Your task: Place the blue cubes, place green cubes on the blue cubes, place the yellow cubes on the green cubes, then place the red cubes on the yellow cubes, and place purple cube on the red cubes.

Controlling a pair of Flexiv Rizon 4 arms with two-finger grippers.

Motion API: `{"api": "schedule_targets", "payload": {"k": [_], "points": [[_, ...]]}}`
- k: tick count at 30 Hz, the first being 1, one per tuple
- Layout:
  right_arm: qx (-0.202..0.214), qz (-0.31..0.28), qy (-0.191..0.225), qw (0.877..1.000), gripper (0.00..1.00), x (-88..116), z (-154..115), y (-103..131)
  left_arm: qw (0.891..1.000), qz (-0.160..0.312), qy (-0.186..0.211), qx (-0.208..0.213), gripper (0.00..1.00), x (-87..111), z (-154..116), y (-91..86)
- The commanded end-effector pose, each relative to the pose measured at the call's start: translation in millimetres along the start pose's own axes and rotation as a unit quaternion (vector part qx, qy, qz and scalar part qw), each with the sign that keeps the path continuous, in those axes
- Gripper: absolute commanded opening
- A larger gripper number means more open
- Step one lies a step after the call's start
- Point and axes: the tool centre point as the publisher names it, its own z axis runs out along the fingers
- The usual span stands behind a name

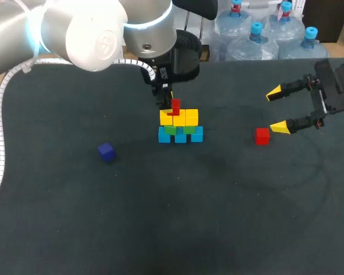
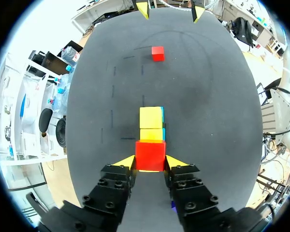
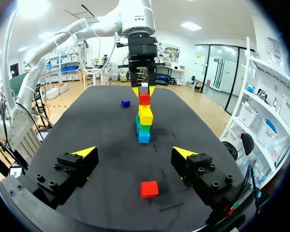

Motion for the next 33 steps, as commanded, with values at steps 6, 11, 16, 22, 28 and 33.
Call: {"api": "schedule_targets", "payload": {"k": [6,11,16,22,28,33], "points": [[0.001,-0.001,-0.001,1.000,1.00,0.2,0.5,0.1,1.000,-0.001,0.003,0.004,0.08,2.1,0.7,3.7],[0.001,-0.001,-0.001,1.000,1.00,0.2,0.5,0.1,1.000,0.000,0.004,0.005,0.11,2.4,1.4,3.3],[0.001,-0.001,-0.001,1.000,1.00,0.2,0.5,0.1,1.000,-0.001,0.003,0.006,0.11,2.2,2.0,3.0],[0.001,-0.001,-0.001,1.000,1.00,0.2,0.5,0.1,1.000,-0.001,0.004,0.007,0.14,2.0,2.5,3.0],[0.001,-0.001,-0.001,1.000,1.00,0.2,0.5,0.1,1.000,0.000,0.005,0.007,0.21,2.0,2.9,3.3],[0.001,-0.001,-0.001,1.000,1.00,0.2,0.5,0.1,1.000,0.000,0.005,0.007,0.25,1.9,3.1,3.4]]}}
